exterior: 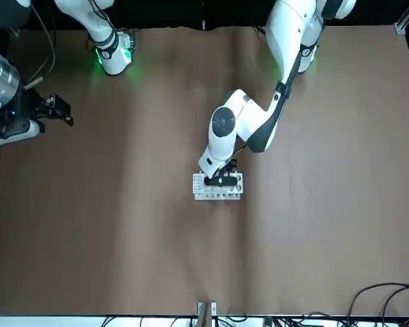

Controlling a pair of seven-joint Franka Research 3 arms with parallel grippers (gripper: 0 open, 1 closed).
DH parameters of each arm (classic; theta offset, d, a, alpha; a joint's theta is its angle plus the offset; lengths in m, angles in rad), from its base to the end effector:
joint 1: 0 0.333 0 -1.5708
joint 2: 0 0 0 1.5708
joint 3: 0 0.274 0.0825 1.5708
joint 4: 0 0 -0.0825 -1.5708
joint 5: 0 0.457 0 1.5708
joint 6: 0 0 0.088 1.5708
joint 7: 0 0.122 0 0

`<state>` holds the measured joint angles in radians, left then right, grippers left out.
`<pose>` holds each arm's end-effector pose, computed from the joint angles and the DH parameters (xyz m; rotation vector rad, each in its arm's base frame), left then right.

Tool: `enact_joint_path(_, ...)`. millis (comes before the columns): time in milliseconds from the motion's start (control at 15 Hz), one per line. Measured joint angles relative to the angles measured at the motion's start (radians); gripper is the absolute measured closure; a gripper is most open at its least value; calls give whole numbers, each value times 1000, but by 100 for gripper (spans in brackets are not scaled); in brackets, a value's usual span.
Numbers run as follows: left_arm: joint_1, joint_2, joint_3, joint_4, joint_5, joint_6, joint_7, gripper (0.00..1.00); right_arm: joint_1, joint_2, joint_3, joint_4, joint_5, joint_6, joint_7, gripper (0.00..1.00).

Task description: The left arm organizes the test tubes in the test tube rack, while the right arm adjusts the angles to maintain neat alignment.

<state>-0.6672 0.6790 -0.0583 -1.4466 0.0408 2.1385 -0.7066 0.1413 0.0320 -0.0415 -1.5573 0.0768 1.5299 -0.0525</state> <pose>0.5719 -0.4974 0.2036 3.1305 -0.0430 0.0147 0.6261 0.0727 0.5516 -3.0571 -0.2345 0.0938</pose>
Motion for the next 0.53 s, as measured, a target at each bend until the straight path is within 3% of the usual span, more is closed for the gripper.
enact_joint_path(533, 0, 8, 0, 0, 0, 34, 0, 64, 0, 0, 0, 0, 0, 0, 0, 0)
